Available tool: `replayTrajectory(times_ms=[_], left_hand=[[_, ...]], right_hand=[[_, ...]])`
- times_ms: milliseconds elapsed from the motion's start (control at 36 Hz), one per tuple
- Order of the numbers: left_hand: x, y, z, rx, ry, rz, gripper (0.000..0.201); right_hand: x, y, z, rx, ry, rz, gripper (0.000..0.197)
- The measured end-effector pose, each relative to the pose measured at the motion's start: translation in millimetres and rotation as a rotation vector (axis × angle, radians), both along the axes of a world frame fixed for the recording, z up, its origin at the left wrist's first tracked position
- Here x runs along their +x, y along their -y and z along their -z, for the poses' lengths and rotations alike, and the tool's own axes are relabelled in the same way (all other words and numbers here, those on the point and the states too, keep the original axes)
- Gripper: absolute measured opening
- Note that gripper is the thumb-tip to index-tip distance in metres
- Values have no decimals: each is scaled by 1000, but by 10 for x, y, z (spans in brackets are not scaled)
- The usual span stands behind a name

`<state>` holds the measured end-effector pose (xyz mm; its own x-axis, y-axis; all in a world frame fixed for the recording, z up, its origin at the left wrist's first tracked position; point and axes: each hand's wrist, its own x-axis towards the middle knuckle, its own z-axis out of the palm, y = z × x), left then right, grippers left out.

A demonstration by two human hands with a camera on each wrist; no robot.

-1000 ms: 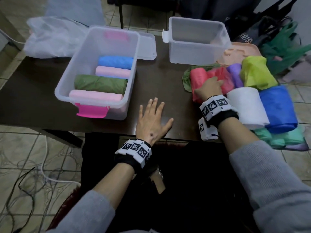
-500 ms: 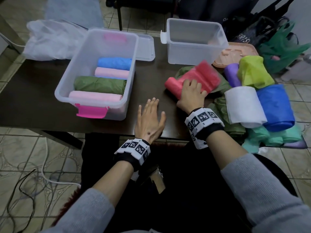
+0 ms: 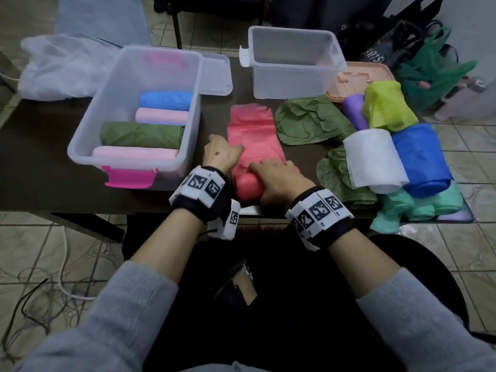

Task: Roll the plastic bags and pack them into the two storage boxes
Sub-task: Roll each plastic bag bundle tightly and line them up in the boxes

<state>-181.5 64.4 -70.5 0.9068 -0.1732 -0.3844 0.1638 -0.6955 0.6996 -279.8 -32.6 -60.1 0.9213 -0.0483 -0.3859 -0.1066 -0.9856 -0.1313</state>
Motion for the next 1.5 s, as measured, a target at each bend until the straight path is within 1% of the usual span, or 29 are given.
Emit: replayTrajectory(times_ms=[56,111,167,194,222,250,361,444,500,583,667,722,778,806,833,861,889,917,944,972,1000,1028,1083,1111,1167,1222,1278,1361,1500], left_hand=[[69,74,6,-27,-60,-12,73],[91,129,-22,-124,-157,-22,77],[122,172,-10,-254,-226,-44,94],[144,199,-5,-312,-228,-57,100],[173,233,5,-357,-218,-78,98],[179,262,-39,-411,-200,-95,90],[252,359,-258,-565,-88,-170,35],[343,372,-383,-567,-21,-207,23],[374,355,-476,-560,-6,-220,12],[390,353,-565,-558,-4,-198,10],[405,373,-539,-525,22,-174,27],[414,401,-503,-501,43,-162,29],[355,425,-555,-447,88,-119,32],[337,444,-578,-388,132,-88,39],[349,469,-571,-314,202,-61,49],[350,481,-571,-234,297,-33,59],[321,469,-587,-145,413,4,66],[291,452,-589,-56,533,54,65],[272,445,-567,14,638,120,59],[263,439,-524,72,686,214,50],[258,429,-479,114,661,329,44],[255,415,-423,152,580,449,42],[231,376,-318,266,360,672,46],[215,361,-266,338,286,758,49],[189,353,-149,461,225,865,56],[183,363,-31,514,176,892,64],[185,357,35,523,146,899,68],[200,321,49,496,138,926,68],[216,281,47,474,152,956,69]], right_hand=[[-23,1,0,-10,-31,-21,83],[-41,-4,-4,-10,-52,-33,83],[-63,-16,-14,-16,-53,-54,75],[-76,-20,-20,-20,-45,-64,69],[-86,-21,-29,-22,-38,-70,64],[-96,-20,-35,-19,-36,-74,61],[-116,-23,-103,14,-59,-82,63],[-115,-3,-147,19,0,-101,52],[-108,19,-157,47,33,-82,45],[-91,37,-157,83,13,-47,40],[-67,36,-147,96,-17,-42,36],[-49,42,-138,113,-41,-29,37],[-36,58,-122,159,-53,0,49],[-32,71,-109,190,-51,6,59],[-28,78,-107,215,-56,14,66],[-24,93,-101,243,-58,19,68],[-21,108,-102,266,-66,27,66],[-19,125,-99,278,-71,29,61],[-16,139,-98,274,-70,25,56],[-10,155,-93,270,-58,10,52],[-7,161,-91,266,-50,2,49],[-5,165,-93,270,-40,-6,48],[3,172,-90,269,-44,-10,48],[6,171,-90,264,-53,-8,48],[12,173,-89,256,-62,-10,49],[21,169,-90,244,-71,-17,49],[37,180,-97,258,-97,-12,50],[51,190,-124,290,-126,-28,51],[28,151,-86,349,-122,-38,50]])
